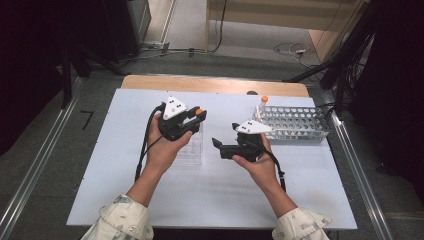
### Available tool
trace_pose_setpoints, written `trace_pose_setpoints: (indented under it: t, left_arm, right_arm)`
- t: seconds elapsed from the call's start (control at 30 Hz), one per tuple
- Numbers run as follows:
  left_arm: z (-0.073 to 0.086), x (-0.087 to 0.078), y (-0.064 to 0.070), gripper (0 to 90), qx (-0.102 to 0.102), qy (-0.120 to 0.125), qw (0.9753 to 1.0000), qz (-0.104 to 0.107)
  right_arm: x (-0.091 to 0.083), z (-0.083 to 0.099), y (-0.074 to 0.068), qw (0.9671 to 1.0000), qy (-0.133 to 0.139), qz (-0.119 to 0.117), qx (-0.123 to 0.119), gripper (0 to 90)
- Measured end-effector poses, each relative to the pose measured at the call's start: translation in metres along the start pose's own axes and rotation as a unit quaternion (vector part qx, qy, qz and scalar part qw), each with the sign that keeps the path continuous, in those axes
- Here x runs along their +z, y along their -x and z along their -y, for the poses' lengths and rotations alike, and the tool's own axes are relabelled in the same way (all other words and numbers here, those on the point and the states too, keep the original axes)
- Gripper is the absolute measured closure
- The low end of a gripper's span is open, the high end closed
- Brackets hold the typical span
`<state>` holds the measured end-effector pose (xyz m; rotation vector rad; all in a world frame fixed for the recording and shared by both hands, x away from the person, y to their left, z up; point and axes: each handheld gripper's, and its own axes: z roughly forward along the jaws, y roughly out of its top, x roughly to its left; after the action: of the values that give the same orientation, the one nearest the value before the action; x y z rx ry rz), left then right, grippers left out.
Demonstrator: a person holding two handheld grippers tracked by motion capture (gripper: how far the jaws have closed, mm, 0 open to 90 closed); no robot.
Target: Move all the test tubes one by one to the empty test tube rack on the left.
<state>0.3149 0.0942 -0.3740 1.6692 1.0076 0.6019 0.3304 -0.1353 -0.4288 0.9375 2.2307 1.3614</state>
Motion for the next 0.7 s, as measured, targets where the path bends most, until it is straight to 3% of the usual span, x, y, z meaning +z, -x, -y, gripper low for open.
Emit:
trace_pose_setpoints:
  t: [0.4,0.7]
  left_arm:
    - [0.011,-0.017,-0.029,71.0,-0.01,-0.005,0.9992,-0.039]
    - [0.018,-0.02,-0.037,71.0,-0.015,-0.008,0.9987,-0.048]
  right_arm:
    - [-0.001,0.0,0.002,1.0,-0.001,0.005,0.001,11.3]
    - [0.001,0.0,-0.001,1.0,-0.001,0.004,0.0,11.4]
